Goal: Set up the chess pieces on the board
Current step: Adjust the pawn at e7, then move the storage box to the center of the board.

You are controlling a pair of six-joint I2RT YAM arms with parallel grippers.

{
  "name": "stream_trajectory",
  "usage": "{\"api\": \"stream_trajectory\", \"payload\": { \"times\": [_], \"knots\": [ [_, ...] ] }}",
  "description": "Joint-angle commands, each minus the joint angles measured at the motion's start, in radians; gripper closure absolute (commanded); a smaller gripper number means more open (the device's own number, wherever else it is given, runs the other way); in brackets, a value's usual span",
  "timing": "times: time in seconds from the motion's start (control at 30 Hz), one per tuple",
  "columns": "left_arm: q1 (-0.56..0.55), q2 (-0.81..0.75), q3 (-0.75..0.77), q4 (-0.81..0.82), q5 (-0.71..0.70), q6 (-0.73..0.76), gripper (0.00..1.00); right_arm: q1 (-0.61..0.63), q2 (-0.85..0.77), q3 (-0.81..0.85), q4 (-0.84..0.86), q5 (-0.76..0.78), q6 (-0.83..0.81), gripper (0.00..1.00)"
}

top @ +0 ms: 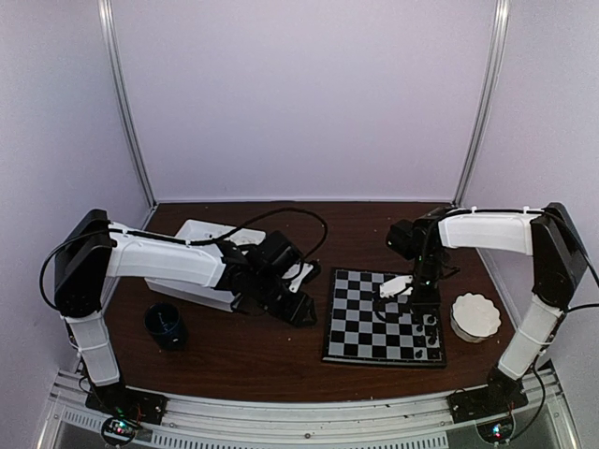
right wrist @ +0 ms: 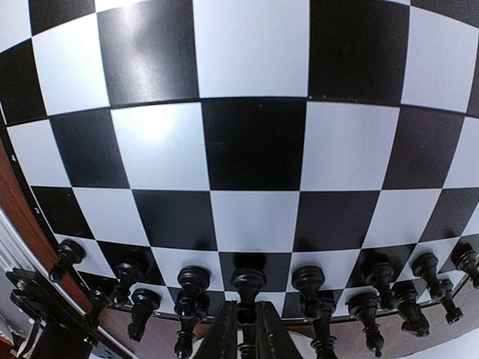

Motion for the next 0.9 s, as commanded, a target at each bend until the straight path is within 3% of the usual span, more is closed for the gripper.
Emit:
{"api": "stream_trajectory", "payload": {
  "times": [0.0, 0.3, 0.4, 0.57, 0.87],
  "knots": [
    [0.008, 0.001, -0.003, 0.031, 0.01, -0.005, 0.52, 0.009, 0.015, 0.018, -0.001, -0.005, 0.01, 0.87],
    [0.01, -0.02, 0.051, -0.037, -0.018, 0.031, 0.52, 0.009, -0.035, 0.062, -0.047, -0.019, 0.024, 0.8],
    [0.023, -0.056, 0.096, -0.102, -0.1, 0.074, 0.52, 0.008, -0.087, 0.118, -0.087, -0.058, 0.046, 0.79],
    [0.088, -0.029, 0.259, -0.302, -0.355, 0.104, 0.51, -0.001, -0.188, 0.125, -0.061, -0.131, 0.097, 0.76],
    [0.234, 0.081, 0.432, -0.48, -0.485, 0.094, 0.48, -0.038, -0.32, -0.012, 0.078, -0.22, 0.195, 0.74]
  ]
}}
